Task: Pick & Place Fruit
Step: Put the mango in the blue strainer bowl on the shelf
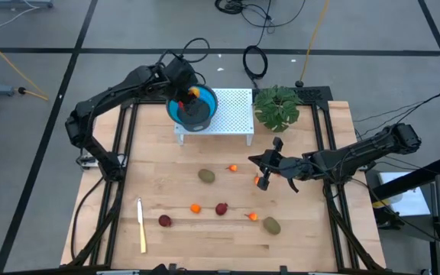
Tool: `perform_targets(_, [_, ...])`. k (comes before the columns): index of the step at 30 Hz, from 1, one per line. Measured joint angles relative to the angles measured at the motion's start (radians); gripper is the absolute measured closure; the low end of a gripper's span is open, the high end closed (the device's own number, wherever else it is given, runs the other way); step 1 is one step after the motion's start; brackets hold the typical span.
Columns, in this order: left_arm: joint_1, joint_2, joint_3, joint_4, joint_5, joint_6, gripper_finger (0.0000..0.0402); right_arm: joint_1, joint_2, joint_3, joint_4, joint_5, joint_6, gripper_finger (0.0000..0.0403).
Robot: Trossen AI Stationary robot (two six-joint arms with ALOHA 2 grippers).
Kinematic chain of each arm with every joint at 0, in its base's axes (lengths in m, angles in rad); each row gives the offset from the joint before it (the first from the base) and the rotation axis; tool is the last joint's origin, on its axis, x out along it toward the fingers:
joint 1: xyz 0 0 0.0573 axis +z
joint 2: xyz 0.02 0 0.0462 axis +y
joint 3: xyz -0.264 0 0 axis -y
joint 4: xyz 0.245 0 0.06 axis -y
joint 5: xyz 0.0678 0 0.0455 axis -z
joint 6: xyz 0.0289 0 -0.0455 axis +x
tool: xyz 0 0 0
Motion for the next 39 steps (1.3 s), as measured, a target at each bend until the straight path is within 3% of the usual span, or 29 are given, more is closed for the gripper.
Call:
perform_targets(11, [-0.069,0.001,0.001,-0.001,-0.116,0.235,0.0188,0.000,0.000,0.000,0.000,0.000,0.000,0.0402])
perform_targets(16, [-0.090,0.014,0.001,-0.003,-0.119,0.319,0.0187,0.000,0.000,0.000,0.000,0.000,0.000,0.0402])
perform_targets(20, [-0.100,0.056,0.001,-0.016,-0.117,0.337,0.0186,0.000,0.000,0.000,0.010,0.000,0.000,0.0402])
perform_targets(25, [-0.114,0.101,0.000,-0.053,-0.190,0.375,0.0186,0.000,0.000,0.000,0.015,0.000,0.000,0.0402])
perform_targets(39, [-0.113,0.099,0.000,-0.054,-0.121,0.401,0.0185,0.000,0.000,0.000,0.015,0.002,0.000,0.0402])
